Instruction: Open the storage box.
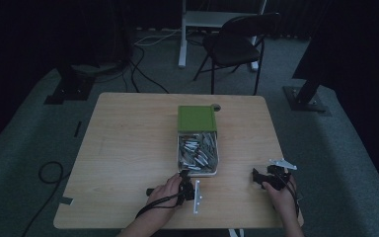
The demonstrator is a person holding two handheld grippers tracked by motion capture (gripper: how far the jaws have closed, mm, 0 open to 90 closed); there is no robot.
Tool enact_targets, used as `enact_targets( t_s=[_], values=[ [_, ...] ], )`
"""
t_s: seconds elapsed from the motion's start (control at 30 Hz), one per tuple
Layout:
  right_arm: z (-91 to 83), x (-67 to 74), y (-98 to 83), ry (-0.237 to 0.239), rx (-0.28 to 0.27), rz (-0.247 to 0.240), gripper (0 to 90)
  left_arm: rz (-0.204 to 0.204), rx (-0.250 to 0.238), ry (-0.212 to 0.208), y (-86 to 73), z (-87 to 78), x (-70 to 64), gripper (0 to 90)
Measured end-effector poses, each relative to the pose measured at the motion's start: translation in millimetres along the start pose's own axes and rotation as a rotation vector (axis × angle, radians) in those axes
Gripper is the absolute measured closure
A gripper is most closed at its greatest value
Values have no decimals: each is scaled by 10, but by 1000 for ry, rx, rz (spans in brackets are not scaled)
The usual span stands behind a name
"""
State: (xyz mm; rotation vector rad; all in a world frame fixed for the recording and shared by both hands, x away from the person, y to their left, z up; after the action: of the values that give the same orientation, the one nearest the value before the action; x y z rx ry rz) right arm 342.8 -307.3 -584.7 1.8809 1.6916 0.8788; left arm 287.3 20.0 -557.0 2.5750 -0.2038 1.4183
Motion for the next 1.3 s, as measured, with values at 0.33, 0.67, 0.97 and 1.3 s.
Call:
enact_targets(
  t_s=[0.33, 0.67, 0.97, 1.3],
  values=[
    [0, 0, 0, 0, 0, 0, 113, -12, -11, -6, -2, -44, -34, 702],
    [0, 0, 0, 0, 0, 0, 113, -89, -79, -28, -53, -69, 32, 555],
    [0, 0, 0, 0, 0, -1, 113, -263, -186, -95, -131, -183, 115, 555],
    [0, 0, 0, 0, 0, 0, 114, -417, -271, -127, -273, -345, 216, 555]
  ],
)
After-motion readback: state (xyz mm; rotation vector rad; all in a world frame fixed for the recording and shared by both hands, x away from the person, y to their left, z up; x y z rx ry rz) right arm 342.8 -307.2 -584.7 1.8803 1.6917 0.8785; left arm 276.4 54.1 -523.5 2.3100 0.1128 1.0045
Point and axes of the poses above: each handheld gripper's, and its own axes: z roughly forward along the jaws, y roughly out of its top, x roughly to its left, the point moved 3 cm from there along z, roughly forward along the jaws, and after that the axes turned 11 degrees about z, right-handed, at the moved point
